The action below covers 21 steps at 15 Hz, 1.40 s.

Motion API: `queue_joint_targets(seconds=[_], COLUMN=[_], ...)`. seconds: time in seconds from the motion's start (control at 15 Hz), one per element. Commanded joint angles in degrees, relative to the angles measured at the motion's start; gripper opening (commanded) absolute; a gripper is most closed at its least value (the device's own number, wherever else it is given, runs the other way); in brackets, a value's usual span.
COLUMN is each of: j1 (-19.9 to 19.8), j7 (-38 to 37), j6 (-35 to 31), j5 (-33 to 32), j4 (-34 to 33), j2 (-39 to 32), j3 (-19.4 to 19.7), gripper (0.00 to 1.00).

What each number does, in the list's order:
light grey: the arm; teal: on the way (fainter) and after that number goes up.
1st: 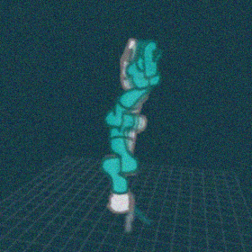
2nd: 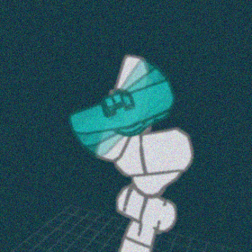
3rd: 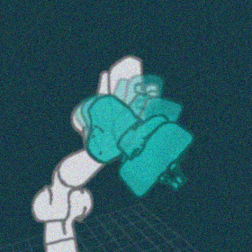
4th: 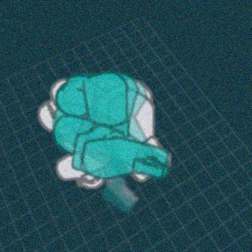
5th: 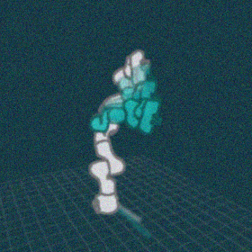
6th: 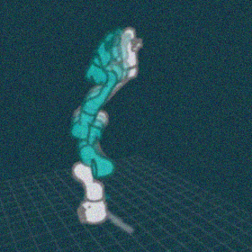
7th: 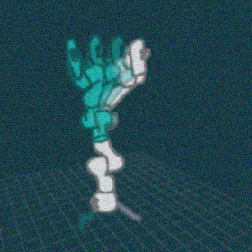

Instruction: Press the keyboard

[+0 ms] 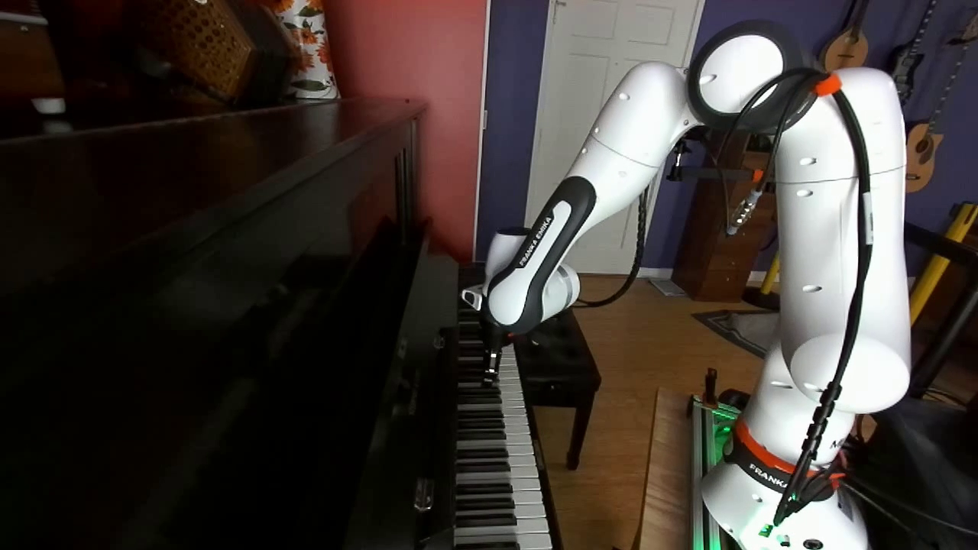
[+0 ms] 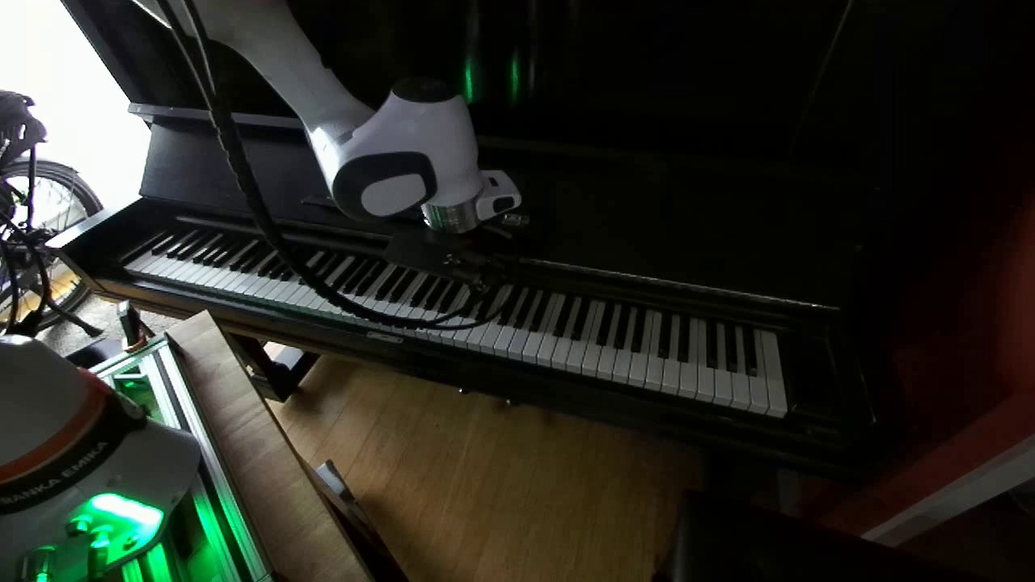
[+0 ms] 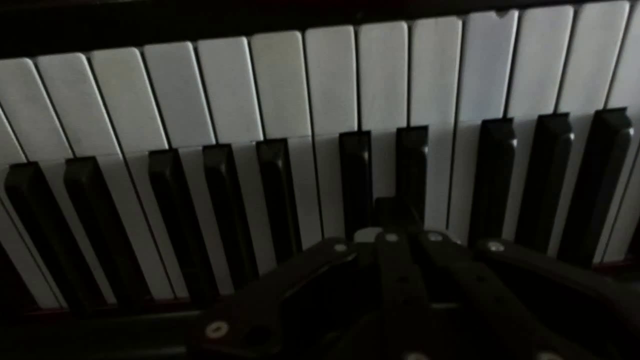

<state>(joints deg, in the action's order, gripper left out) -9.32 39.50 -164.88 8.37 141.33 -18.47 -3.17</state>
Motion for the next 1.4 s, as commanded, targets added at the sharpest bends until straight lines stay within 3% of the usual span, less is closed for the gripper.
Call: queue_joint_targets(seconds=[0.0, 0.6, 1.0, 1.07, 1.13, 1.33], j1=[-3.08, -6.09, -6.8, -6.83, -6.93, -8.04], j7=[-0.18, -0.71, -0.79, -0.9, -1.04, -0.45], j6=[-3.23, -4.71, -3.71, -3.51, -3.35, -2.71], j5=[-1.06, -4.24, -5.5, -5.62, -5.53, -4.63], j4=[-1.44, -3.38, -2.84, -2.39, -2.02, -1.17], j2=[-3.22, -7.18, -5.7, -4.75, -3.93, -1.52], j3=[-2.78, -4.9, -5.61, -5.7, -5.89, -7.37], gripper=[0.0, 0.0, 0.0, 0.09, 0.28, 0.49])
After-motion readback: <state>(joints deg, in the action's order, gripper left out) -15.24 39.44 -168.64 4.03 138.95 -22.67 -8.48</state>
